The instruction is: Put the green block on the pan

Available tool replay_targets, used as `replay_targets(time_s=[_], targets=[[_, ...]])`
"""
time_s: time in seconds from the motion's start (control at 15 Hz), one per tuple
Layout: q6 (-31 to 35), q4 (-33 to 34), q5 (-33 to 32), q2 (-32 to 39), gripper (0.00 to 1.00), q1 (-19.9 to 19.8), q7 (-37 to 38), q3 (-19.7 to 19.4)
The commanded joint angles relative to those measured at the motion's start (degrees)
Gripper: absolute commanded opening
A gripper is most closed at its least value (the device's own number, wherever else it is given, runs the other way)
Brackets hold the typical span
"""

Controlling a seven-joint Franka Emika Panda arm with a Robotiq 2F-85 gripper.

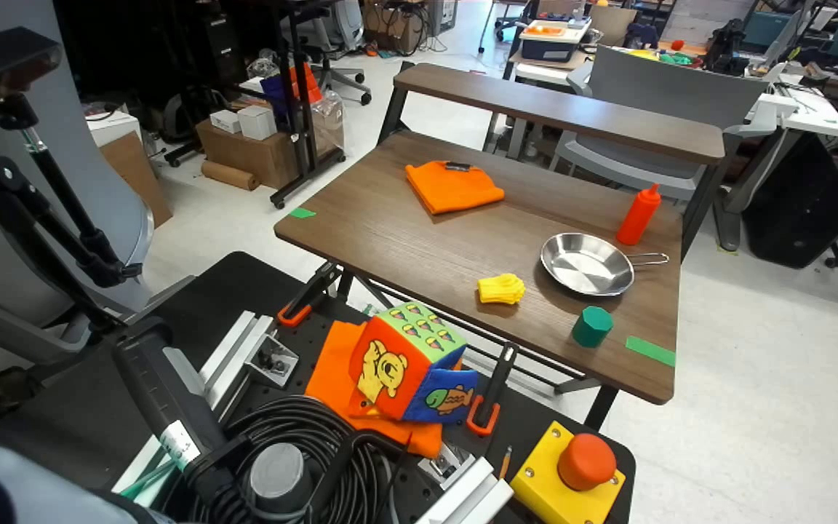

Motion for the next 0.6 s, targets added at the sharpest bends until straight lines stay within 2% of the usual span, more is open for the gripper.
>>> replay_targets(time_s=[0.0, 0.2, 0.53], targets=[[3.76, -0.91, -2.53, 2.47, 1.00, -0.07, -2.25, -2.33], [9.37, -2.99, -5.43, 4.46, 1.00, -1.43, -4.12, -5.32], [24.05, -7.42, -11.85, 11.56, 1.00, -6.08, -6.41, -10.10]])
